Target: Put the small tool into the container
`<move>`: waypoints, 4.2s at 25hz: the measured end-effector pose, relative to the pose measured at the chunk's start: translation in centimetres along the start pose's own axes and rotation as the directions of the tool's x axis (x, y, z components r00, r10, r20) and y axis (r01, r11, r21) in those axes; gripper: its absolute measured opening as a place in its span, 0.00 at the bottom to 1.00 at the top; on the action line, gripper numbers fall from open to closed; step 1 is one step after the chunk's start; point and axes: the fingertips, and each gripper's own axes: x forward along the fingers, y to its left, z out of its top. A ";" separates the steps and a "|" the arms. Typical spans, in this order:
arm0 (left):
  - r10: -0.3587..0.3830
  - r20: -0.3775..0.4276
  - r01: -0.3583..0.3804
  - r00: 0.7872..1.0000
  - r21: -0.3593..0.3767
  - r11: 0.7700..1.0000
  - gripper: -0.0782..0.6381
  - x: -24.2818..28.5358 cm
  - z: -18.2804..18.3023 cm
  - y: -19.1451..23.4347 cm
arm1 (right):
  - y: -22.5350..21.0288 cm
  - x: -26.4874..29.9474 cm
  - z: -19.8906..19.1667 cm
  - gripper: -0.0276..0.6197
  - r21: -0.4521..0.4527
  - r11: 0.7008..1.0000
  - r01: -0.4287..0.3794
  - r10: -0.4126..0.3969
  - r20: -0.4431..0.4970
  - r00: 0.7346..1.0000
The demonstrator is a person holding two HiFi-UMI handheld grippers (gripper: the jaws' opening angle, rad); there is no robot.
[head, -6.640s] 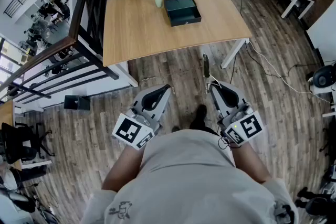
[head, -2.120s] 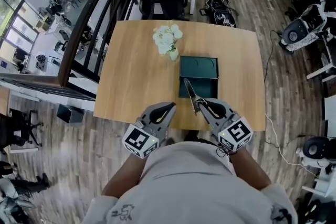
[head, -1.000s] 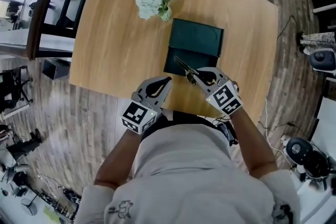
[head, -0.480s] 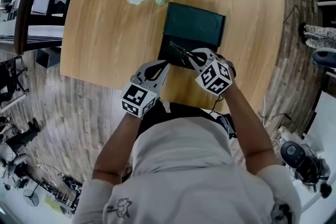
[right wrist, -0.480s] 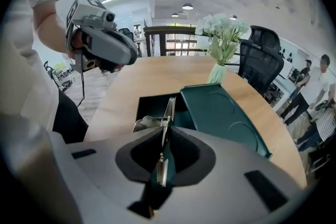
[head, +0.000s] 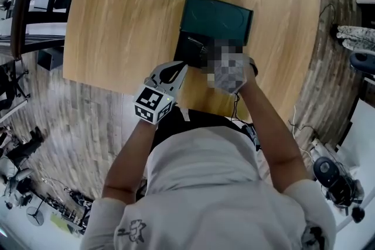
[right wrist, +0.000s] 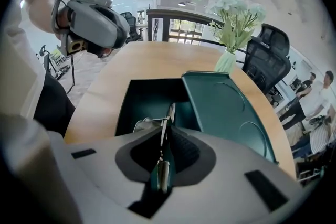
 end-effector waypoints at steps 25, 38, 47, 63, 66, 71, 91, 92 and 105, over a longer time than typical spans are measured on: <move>-0.050 0.054 0.047 0.997 0.048 0.998 0.12 -5.9 2.2 -1.6 | 3.4 -3.4 1.5 0.32 0.352 0.932 -0.079 0.046 0.102 0.994; -0.162 0.051 0.150 0.985 0.186 0.971 0.12 -12.1 3.1 -6.0 | 8.4 -13.0 6.9 0.05 0.435 0.899 0.038 -0.173 0.273 0.946; -0.244 0.081 0.213 0.966 0.279 0.936 0.12 -17.6 4.9 -8.4 | 10.6 -20.4 11.9 0.05 0.592 0.806 0.026 -0.371 0.470 0.801; -0.338 0.195 0.241 0.921 0.395 0.886 0.12 -27.4 7.0 -12.4 | 18.4 -29.8 16.4 0.05 0.599 0.770 0.221 -0.584 0.521 0.623; -0.340 0.196 0.231 0.920 0.430 0.873 0.12 -28.5 7.2 -13.6 | 19.9 -30.8 16.6 0.05 0.588 0.777 0.227 -0.578 0.522 0.627; -0.371 0.208 0.259 0.905 0.422 0.869 0.12 -29.8 7.8 -15.3 | 21.2 -32.7 15.9 0.05 0.593 0.770 0.233 -0.586 0.515 0.626; -0.321 0.227 0.214 0.920 0.396 0.893 0.12 -27.7 7.4 -23.5 | 23.3 -40.0 8.5 0.05 0.577 0.786 0.222 -0.578 0.559 0.595; -0.317 0.227 0.211 0.921 0.395 0.894 0.12 -27.7 7.2 -24.1 | 23.6 -40.2 8.1 0.05 0.574 0.789 0.220 -0.574 0.563 0.595; -0.282 0.205 0.178 0.937 0.416 0.892 0.12 -29.2 5.7 -25.9 | 26.9 -40.9 7.1 0.05 0.562 0.803 0.198 -0.557 0.590 0.585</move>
